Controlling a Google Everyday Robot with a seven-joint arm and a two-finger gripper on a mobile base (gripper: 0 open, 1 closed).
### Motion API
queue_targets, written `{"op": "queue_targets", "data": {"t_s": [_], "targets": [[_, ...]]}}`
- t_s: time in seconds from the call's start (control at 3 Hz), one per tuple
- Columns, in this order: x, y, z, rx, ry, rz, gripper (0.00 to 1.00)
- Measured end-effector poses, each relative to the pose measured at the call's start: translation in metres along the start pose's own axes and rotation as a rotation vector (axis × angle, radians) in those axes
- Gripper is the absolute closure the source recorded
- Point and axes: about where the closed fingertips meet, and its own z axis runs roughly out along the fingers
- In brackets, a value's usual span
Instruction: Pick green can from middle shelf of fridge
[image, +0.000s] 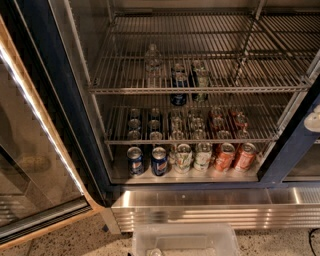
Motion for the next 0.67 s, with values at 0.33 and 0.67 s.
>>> {"op": "queue_targets", "data": {"t_s": [0.33, 0.67], "targets": [[0.0, 0.0, 0.0, 0.0, 0.0, 0.0, 0.0], [0.001, 0.002, 0.012, 0.023, -0.034, 0.055, 0.0]]}}
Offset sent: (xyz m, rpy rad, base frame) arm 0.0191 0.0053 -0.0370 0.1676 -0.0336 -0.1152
